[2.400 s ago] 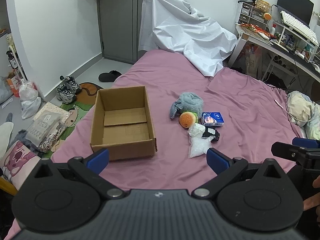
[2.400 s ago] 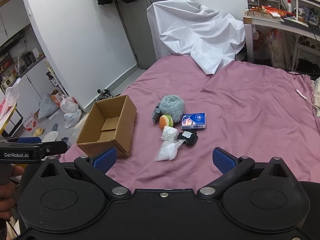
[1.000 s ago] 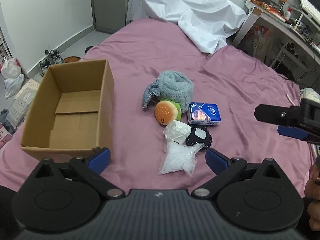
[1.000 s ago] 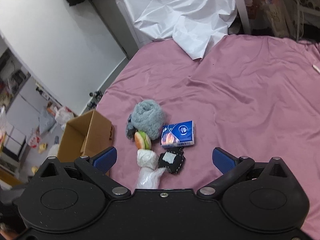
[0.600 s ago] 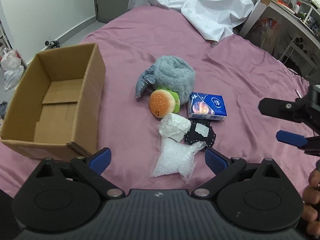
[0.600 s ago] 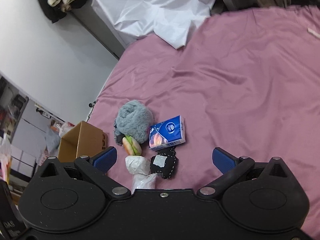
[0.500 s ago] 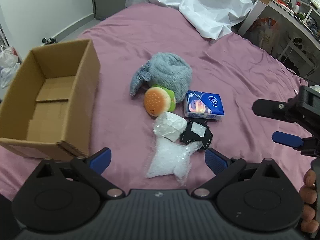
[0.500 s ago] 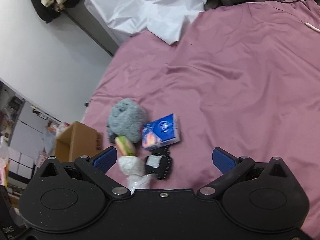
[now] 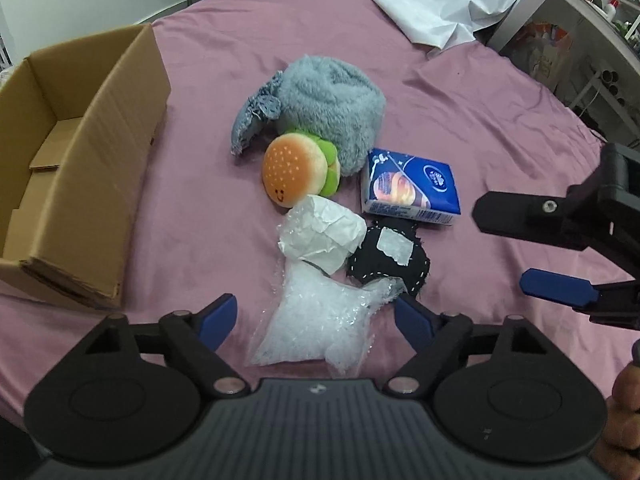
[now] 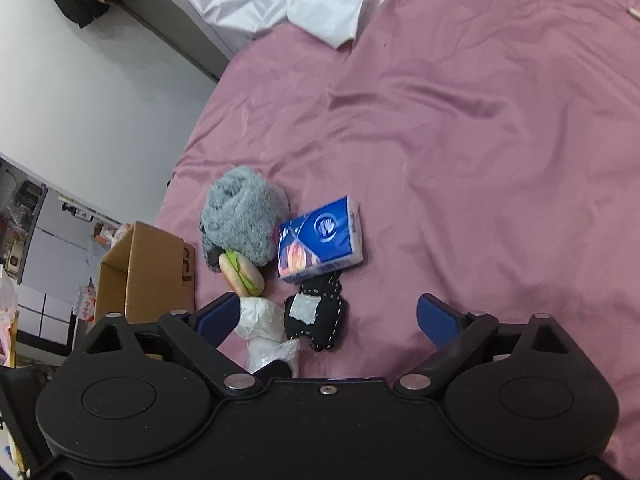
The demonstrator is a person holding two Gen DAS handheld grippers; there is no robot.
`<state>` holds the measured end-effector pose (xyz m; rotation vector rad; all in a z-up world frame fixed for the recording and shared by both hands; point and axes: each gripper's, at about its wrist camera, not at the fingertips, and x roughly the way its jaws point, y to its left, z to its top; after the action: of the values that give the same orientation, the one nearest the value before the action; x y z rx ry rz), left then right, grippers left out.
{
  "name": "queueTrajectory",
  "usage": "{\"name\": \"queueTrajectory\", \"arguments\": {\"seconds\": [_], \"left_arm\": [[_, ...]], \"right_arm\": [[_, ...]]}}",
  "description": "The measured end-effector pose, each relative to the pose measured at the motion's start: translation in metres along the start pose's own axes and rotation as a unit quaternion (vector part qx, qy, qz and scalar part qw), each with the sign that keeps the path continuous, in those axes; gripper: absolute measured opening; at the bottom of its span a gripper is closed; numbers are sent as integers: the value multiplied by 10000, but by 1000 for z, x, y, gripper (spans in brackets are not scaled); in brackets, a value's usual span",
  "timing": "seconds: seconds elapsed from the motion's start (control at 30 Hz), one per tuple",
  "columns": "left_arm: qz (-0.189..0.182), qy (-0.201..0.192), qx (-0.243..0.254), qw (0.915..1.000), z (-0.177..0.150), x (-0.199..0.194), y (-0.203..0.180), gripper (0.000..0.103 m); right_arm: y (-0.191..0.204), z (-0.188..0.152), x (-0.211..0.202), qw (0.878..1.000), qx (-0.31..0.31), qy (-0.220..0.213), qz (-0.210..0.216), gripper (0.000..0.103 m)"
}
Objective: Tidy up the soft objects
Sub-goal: 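Grasp the clear bubble-wrap bag with the left gripper while the right grasps the black pouch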
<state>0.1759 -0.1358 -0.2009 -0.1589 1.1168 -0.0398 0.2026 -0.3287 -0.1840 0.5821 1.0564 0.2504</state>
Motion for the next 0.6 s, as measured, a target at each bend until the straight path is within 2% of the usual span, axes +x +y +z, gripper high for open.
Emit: {"name": "queueTrajectory", "arguments": {"seconds": [0.1,0.17,0.27,0.37,0.6], "left_arm": [[-22,78,-107,9999,-1,7,2,70],[-34,139,-188,9997,-1,11,5,59],[-195,78,-301,9993,-1,8,10,50],[-223,53,-353,9991,-2,5,12,45],[-340,51,-605,9976,-2,0,22,42]], "right_arm": [[0,-1,6,9999,34,127,39,86],[-2,-2,10,9997,92,224,86,78],[-3,-3,17,9991,152,391,111,66],[-3,-4,23,9984,191,520,134,59],[1,-6,36,9971,261,716,83,57]]}}
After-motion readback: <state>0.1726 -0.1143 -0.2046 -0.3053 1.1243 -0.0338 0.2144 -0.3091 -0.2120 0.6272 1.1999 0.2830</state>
